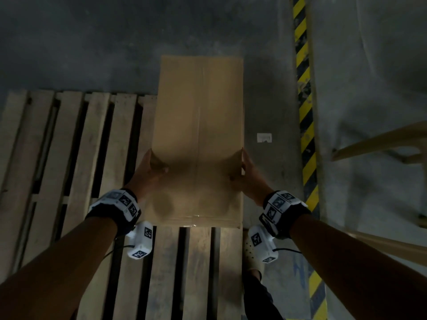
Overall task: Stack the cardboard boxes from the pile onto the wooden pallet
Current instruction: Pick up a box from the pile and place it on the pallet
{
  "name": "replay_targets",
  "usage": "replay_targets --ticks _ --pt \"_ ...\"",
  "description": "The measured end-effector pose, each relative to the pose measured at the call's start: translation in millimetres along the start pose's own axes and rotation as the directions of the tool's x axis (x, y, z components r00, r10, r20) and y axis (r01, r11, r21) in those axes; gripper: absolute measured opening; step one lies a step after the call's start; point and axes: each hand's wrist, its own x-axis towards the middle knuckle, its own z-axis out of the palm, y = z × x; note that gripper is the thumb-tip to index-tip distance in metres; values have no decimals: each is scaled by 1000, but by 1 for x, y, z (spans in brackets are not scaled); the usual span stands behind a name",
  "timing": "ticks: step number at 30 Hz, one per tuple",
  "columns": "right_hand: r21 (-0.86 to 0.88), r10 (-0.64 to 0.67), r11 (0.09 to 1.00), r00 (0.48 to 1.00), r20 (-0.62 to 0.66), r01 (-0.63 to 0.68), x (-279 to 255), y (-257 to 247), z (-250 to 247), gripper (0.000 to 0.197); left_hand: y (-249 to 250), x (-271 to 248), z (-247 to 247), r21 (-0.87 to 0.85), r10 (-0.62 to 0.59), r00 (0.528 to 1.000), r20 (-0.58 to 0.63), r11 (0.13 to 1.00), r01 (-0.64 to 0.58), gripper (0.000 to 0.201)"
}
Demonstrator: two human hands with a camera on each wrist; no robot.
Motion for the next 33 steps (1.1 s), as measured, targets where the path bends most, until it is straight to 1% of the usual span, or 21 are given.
replay_targets --ticks 1,2,3,4,5,6,7,10,13,14,15,17,19,21,24,25,29,31,33 --pt "19 9 1000 1000 -9 -9 -1 -4 0 109 3 0 1 13 -23 1000 -14 1000 24 45" --pt "31 12 999 1000 -21 -11 -2 -8 -1 106 7 -2 1 19 -33 999 -20 999 33 40" --pt "29 7 1000 1000 -30 -7 -5 -17 -1 102 12 -4 -1 17 -42 999 -21 999 42 44" --pt "20 1 1000 999 -40 0 -11 -27 -1 96 19 -7 -5 10 -40 999 -30 999 40 58" --pt "13 -8 1000 999 -51 8 -17 -38 0 89 26 -11 -9 42 -31 998 -52 999 33 74" --pt "17 -10 1000 998 -59 11 -23 -48 0 84 38 -19 -14 88 -20 996 -83 996 27 81" --pt "15 -10 1000 998 -62 11 -31 -59 -1 83 53 -28 -19 126 -3 994 -110 992 16 81" --pt "-15 -50 999 990 -132 48 -67 -104 2 91 102 -63 -38 180 131 980 -146 978 -104 73" --pt "20 -168 984 966 -197 176 -119 -165 6 84 161 -119 -62 204 302 937 -175 942 -266 66" --pt "34 -215 973 954 -210 227 -142 -186 9 79 180 -142 -72 207 355 916 -185 925 -317 65" --pt "44 -271 957 935 -228 288 -167 -209 12 76 199 -166 -83 208 427 884 -191 897 -389 65" --pt "28 -382 915 888 -257 402 -222 -253 17 71 237 -219 -104 233 547 813 -201 833 -502 69" --pt "10 -463 875 843 -274 484 -283 -289 23 70 268 -276 -123 253 639 740 -207 766 -591 73" --pt "12 -532 829 795 -292 559 -351 -320 34 71 295 -340 -141 282 719 669 -189 692 -664 73" --pt "35 -605 753 712 -356 657 -460 -348 52 77 317 -439 -160 310 793 590 -151 605 -734 69" --pt "33 -622 733 689 -371 679 -494 -354 60 77 320 -470 -166 312 808 571 -148 586 -748 68" --pt "-11 -672 686 627 -394 728 -609 -354 88 73 307 -581 -185 293 825 535 -184 566 -771 67" --pt "-49 -695 673 608 -384 738 -654 -347 101 71 289 -631 -193 303 814 537 -222 581 -755 68" --pt "-80 -715 658 589 -377 749 -690 -334 111 72 265 -675 -197 309 808 525 -267 588 -748 67"
